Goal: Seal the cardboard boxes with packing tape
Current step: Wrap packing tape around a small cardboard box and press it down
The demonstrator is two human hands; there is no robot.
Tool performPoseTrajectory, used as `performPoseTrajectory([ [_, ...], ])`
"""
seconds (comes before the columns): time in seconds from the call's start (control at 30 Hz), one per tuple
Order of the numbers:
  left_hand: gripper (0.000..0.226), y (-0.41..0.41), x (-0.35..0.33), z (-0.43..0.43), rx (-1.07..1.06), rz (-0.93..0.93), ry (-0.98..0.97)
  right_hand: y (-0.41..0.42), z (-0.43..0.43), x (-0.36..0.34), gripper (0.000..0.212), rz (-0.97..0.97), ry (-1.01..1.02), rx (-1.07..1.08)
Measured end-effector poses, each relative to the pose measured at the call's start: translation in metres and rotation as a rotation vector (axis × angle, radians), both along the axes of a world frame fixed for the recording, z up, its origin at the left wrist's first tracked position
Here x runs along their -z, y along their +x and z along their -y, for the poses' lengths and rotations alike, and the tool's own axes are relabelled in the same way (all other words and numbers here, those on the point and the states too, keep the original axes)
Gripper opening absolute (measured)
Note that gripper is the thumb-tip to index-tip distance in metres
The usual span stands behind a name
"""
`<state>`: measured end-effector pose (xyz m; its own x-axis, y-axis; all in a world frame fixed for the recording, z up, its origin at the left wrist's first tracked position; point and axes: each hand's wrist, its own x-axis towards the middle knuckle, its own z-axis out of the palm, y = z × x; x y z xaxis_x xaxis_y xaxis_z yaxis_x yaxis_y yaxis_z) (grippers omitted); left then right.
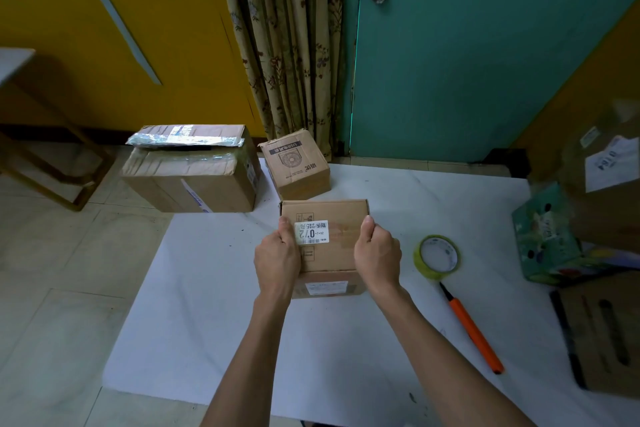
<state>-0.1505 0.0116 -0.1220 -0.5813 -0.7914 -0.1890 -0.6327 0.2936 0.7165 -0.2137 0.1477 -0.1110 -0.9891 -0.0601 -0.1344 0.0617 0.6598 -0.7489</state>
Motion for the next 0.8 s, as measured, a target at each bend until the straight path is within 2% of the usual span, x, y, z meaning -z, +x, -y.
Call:
performPoseTrajectory([
  [0.1,0.058,0.002,-0.001,0.000,0.026,0.002,0.070,0.001,-0.003,0.004,0.044,0.153,-0.107,-0.073],
  [0.17,0.045,0.005,0.001,0.001,0.075,-0.048,0.173,0.001,-0.006,0.000,0.063,0.272,-0.194,-0.120],
  [0.23,0.058,0.006,0.001,0.002,0.093,-0.069,0.265,0.000,-0.006,-0.001,0.077,0.317,-0.232,-0.123],
  [0.3,0.067,0.006,0.004,0.004,0.096,-0.085,0.285,-0.001,-0.006,0.001,0.067,0.303,-0.232,-0.103],
  [0.43,0.055,0.007,0.006,0.002,0.105,-0.087,0.165,-0.001,-0.006,0.002,0.038,0.194,-0.173,-0.122],
  [0.63,0.052,0.009,0.007,-0.001,-0.006,-0.151,0.090,0.008,-0.006,-0.002,0.048,-0.047,-0.060,-0.038],
  [0.7,0.052,0.008,0.006,-0.001,-0.012,-0.154,0.077,0.008,-0.005,-0.002,0.047,-0.023,-0.096,-0.025],
  [0.8,0.053,0.006,0.003,-0.001,0.044,-0.031,0.043,0.006,-0.007,-0.001,0.035,0.165,-0.196,-0.099],
])
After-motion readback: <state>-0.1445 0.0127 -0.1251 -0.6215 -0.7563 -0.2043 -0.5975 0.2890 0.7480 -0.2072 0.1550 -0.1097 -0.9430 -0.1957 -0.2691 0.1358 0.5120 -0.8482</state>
